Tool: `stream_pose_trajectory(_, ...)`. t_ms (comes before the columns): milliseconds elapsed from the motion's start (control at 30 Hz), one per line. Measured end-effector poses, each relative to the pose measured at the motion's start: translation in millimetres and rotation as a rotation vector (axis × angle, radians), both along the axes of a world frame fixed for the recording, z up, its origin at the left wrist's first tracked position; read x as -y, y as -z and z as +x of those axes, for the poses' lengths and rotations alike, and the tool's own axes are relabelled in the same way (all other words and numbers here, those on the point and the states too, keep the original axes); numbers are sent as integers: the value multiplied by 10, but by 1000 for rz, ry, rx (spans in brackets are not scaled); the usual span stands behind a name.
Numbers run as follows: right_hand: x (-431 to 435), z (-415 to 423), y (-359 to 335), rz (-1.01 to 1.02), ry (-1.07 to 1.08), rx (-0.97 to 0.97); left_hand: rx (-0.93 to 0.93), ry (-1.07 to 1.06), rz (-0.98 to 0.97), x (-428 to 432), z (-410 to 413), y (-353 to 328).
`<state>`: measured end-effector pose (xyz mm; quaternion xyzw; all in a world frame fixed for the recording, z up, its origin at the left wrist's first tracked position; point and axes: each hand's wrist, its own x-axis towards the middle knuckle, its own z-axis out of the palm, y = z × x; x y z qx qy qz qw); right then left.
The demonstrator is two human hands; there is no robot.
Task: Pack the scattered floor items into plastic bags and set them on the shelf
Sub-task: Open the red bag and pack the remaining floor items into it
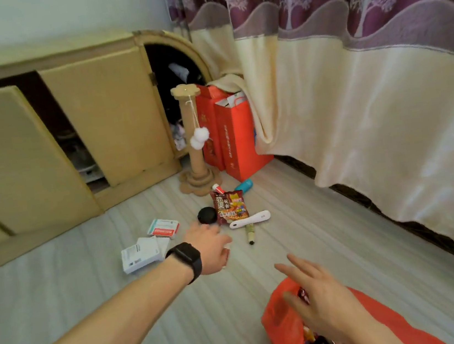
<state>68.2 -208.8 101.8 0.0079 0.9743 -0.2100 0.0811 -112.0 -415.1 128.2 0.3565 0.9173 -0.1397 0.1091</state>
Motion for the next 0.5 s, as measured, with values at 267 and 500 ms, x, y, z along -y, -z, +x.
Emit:
stream_pose_trajectory(267, 703, -858, 640, 98, -187, 193, 281, -460, -15, 1423, 20, 1162)
stream_pose_trajectory(500, 964, -1519, 1737, 296, -330, 546, 476, -629, 12, 1668, 59, 2446)
